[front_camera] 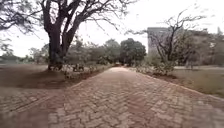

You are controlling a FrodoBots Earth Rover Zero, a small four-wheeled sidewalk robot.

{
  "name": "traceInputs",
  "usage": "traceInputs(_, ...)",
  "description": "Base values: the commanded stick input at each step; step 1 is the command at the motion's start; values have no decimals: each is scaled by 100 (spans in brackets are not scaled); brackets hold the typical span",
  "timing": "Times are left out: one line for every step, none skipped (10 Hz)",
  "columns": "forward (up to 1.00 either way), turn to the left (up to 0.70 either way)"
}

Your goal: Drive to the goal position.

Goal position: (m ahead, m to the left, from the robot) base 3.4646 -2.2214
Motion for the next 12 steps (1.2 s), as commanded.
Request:
traceInputs(70, 0)
traceInputs(70, 0)
traceInputs(70, 0)
traceInputs(70, 0)
traceInputs(70, 0)
traceInputs(70, 0)
traceInputs(70, 0)
traceInputs(70, 0)
traceInputs(70, 0)
traceInputs(70, 0)
traceInputs(70, 0)
traceInputs(70, 0)
